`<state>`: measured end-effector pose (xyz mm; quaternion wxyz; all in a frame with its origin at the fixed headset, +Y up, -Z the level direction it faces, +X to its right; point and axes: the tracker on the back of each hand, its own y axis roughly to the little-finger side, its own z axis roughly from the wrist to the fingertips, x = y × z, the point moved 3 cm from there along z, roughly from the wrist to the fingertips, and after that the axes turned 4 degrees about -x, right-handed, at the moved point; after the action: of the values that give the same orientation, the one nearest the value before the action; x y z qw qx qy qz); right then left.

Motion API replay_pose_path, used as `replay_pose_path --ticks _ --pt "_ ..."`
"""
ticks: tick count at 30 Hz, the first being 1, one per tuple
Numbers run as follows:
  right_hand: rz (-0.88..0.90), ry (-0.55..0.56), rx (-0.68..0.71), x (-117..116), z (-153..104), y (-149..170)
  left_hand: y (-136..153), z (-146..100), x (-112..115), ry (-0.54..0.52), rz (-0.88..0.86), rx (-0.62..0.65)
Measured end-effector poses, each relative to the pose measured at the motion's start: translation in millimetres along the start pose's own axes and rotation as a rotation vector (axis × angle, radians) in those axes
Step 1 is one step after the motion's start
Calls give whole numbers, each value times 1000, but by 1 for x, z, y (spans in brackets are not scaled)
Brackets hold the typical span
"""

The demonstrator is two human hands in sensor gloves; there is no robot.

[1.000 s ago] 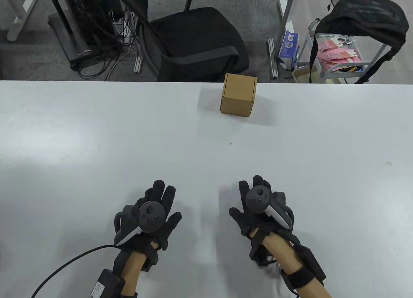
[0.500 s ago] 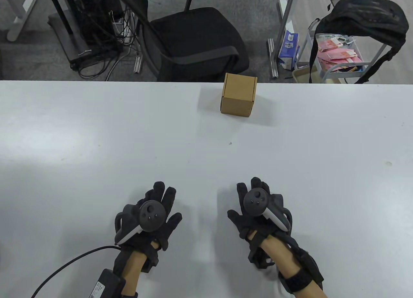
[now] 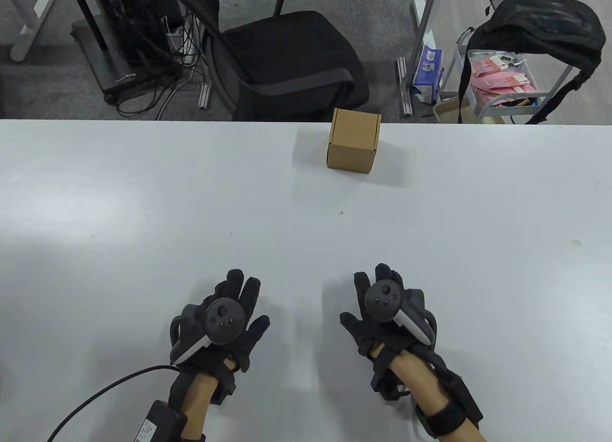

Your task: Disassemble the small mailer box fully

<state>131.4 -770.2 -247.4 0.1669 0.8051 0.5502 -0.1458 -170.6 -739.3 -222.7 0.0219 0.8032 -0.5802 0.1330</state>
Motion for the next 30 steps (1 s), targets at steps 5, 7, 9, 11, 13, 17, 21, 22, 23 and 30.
replay_pose_path --ticks 5,7,9,11,13,17,21,22,23,30 --pt "-40 24 -21 8 6 -5 -1 0 1 -7 2 6" --pt "-53 26 -33 12 12 -8 -3 0 0 -17 4 12" --pt "-58 20 -55 17 19 -12 -6 -1 0 -24 8 20" --pt "-65 18 -73 22 29 -15 -9 -2 0 -27 7 25" --pt "-67 21 -106 27 40 -17 -11 -3 1 -28 7 29" --pt "-52 25 -170 42 68 -24 -15 -5 2 -27 2 34" --pt "-58 59 -208 64 99 -34 -15 -7 -1 -42 8 35" --pt "-57 68 -215 68 104 -36 -15 -7 -1 -43 9 34" --pt "-49 84 -225 75 113 -40 -14 -8 -2 -46 8 32" --pt "44 114 -304 114 163 -66 -3 -7 -2 -40 1 -2"
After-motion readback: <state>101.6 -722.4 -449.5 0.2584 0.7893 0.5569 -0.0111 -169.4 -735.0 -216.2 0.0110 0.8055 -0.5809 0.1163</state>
